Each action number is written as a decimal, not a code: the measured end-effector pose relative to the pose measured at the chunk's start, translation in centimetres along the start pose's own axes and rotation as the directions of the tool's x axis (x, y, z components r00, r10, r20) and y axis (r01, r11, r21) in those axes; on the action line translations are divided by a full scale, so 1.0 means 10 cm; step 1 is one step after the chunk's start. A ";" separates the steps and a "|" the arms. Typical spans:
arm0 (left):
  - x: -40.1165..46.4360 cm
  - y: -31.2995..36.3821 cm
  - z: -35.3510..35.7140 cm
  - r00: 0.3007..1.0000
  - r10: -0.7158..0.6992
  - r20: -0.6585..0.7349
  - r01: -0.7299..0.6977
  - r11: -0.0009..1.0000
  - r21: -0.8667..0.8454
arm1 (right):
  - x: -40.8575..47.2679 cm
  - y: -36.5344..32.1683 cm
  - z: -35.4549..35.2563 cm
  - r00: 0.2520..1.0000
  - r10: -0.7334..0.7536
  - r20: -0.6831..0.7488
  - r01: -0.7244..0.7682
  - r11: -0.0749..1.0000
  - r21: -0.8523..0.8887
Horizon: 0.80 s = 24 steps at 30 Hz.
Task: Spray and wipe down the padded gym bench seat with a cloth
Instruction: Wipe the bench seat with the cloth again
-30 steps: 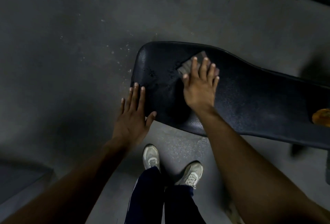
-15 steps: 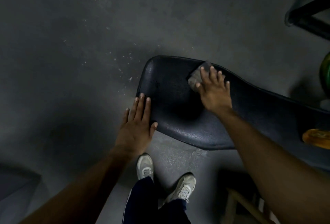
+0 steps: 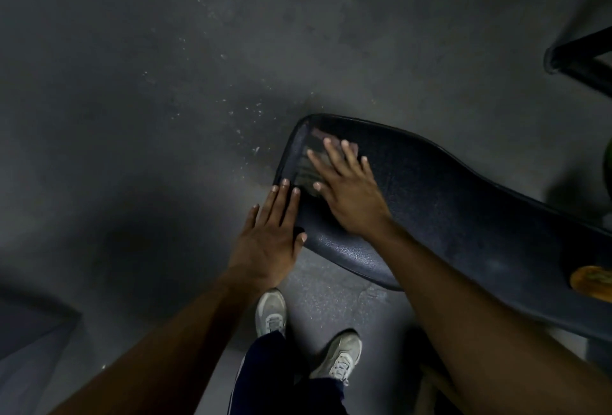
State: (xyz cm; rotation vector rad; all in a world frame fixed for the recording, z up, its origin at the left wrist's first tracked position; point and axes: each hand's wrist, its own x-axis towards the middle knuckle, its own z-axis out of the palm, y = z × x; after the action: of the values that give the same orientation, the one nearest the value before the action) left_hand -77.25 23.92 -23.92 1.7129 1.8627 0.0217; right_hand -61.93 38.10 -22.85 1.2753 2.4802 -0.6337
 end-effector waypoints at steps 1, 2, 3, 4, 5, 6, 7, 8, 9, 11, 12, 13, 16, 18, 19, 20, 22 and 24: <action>0.00 0.00 0.00 1.000 -0.008 0.002 0.008 1.000 -0.001 | -0.04 0.08 -0.03 0.999 0.045 -0.002 -0.045 0.999 -0.014; 0.00 0.01 0.01 1.000 -0.016 0.000 0.016 1.000 -0.005 | -0.04 0.15 -0.07 0.996 0.094 -0.007 -0.094 0.995 -0.014; 0.00 0.02 0.02 1.000 -0.020 -0.005 0.020 1.000 -0.009 | 0.00 0.20 -0.12 0.990 0.140 -0.013 -0.140 0.990 -0.002; 0.00 0.02 0.02 1.000 -0.020 -0.009 0.019 1.000 -0.014 | 0.07 0.24 -0.18 0.983 0.181 -0.019 -0.180 0.983 0.020; 0.01 0.02 0.03 1.000 -0.016 -0.008 0.016 1.000 -0.021 | 0.18 0.24 -0.24 0.977 0.212 -0.023 -0.211 0.976 0.045; 0.01 0.01 0.03 1.000 -0.012 -0.007 0.012 0.999 -0.033 | 0.30 0.22 -0.29 0.972 0.235 -0.024 -0.233 0.970 0.069; 0.00 0.00 0.03 1.000 -0.009 -0.005 0.009 0.999 -0.048 | 0.42 0.17 -0.33 0.969 0.248 -0.021 -0.245 0.966 0.088; -0.01 -0.01 0.04 1.000 -0.009 -0.009 0.009 0.998 -0.062 | 0.53 0.11 -0.35 0.969 0.246 -0.017 -0.243 0.965 0.098; -0.03 -0.02 0.04 1.000 -0.013 -0.011 0.012 0.997 -0.074 | 0.61 0.03 -0.36 0.974 0.224 -0.013 -0.222 0.971 0.092; -0.06 -0.03 0.06 1.000 -0.029 -0.004 0.029 0.995 -0.098 | 0.67 -0.13 -0.32 0.992 0.127 -0.007 -0.127 0.991 0.029; -0.08 -0.02 0.06 0.999 -0.040 0.000 0.039 0.993 -0.109 | 0.65 -0.20 -0.27 0.998 0.068 -0.005 -0.068 0.998 -0.015; -0.09 -0.01 0.05 0.999 -0.049 0.005 0.049 0.992 -0.119 | 0.59 -0.24 -0.22 1.000 0.016 -0.003 -0.016 0.999 -0.051; -0.12 0.03 -0.01 0.996 -0.067 0.053 0.074 0.986 -0.152 | 0.26 -0.30 -0.06 0.999 -0.043 -0.016 0.042 0.997 -0.066; -0.13 0.05 -0.04 0.993 -0.071 0.091 0.085 0.982 -0.169 | -0.06 -0.25 0.08 0.999 -0.016 -0.031 0.015 0.999 -0.033; -0.13 0.05 -0.05 0.992 -0.069 0.103 0.086 0.983 -0.163 | -0.23 -0.18 0.16 0.999 0.020 -0.044 -0.021 0.999 -0.024; -0.12 0.04 -0.06 0.992 -0.065 0.111 0.082 0.985 -0.151 | -0.39 -0.10 0.23 0.995 0.079 -0.056 -0.080 0.997 -0.006; -0.10 0.01 -0.06 0.991 -0.054 0.123 0.070 0.988 -0.138 | -0.62 0.05 0.34 0.971 0.231 -0.062 -0.227 0.972 0.067; -0.08 -0.02 -0.07 0.990 -0.043 0.131 0.061 0.989 -0.133 | -0.70 0.08 0.42 0.941 0.330 -0.072 -0.321 0.940 0.112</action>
State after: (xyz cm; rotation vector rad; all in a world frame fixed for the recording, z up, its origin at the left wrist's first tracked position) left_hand -77.71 23.36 -23.11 1.5362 1.7697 0.0178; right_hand -57.10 31.52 -23.58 1.7400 2.2500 -0.6311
